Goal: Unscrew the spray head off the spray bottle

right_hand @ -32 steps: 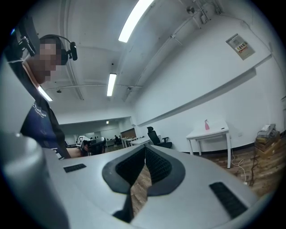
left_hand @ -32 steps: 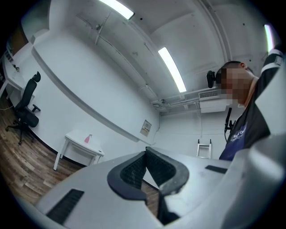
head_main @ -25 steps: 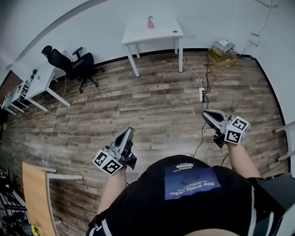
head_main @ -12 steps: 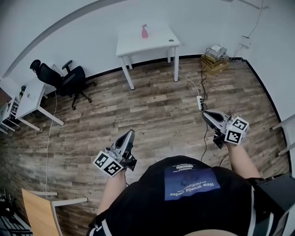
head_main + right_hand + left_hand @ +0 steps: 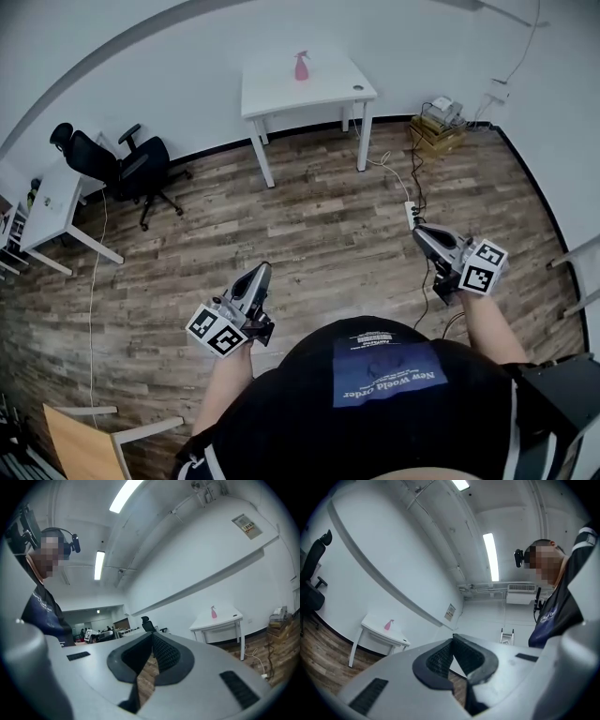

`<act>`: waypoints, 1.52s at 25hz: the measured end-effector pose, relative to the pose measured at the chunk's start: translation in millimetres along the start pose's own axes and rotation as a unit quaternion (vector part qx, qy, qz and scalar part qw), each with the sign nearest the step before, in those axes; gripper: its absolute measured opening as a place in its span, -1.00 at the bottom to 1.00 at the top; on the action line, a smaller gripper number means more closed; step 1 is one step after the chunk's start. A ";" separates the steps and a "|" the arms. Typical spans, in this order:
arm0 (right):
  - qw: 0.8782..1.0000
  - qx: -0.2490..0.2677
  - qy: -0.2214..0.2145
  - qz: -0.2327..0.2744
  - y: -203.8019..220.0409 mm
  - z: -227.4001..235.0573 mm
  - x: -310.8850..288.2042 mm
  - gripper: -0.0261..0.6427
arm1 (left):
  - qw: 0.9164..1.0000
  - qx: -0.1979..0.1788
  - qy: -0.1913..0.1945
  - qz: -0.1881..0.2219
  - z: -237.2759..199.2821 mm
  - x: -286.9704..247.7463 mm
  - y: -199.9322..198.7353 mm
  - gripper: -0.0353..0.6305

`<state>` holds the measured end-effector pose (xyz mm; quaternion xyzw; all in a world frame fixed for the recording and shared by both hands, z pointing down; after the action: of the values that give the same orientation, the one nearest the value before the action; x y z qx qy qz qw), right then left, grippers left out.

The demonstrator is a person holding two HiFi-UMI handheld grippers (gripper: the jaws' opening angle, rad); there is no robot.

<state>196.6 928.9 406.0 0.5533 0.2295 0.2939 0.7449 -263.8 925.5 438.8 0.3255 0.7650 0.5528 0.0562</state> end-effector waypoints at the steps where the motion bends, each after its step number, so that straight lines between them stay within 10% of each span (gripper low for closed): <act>1: 1.000 0.002 0.000 -0.003 -1.3 3.1 -4.0 -0.93 | 1.000 0.002 -0.001 0.000 -4.7 -0.5 0.3 -0.89; 24: 0.991 0.005 -0.133 -0.012 -75.9 260.3 -76.1 -0.93 | 0.993 -0.036 -0.107 0.019 -35.6 -206.7 12.9 -0.89; 38: 0.996 -0.014 -0.086 -0.020 -72.0 340.8 -88.9 -0.93 | 0.998 -0.010 -0.064 -0.003 -113.8 -293.6 23.9 -0.89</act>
<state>373.0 617.0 434.7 0.5618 0.1710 0.2335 0.7750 -74.7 673.1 423.0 0.3577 0.7549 0.5385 0.1104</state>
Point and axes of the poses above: the fingertips, and each gripper's own axes: x backward along the fingers, z to its right, y out of its underside, the point moved 10 cm from there along x, backward along the fingers
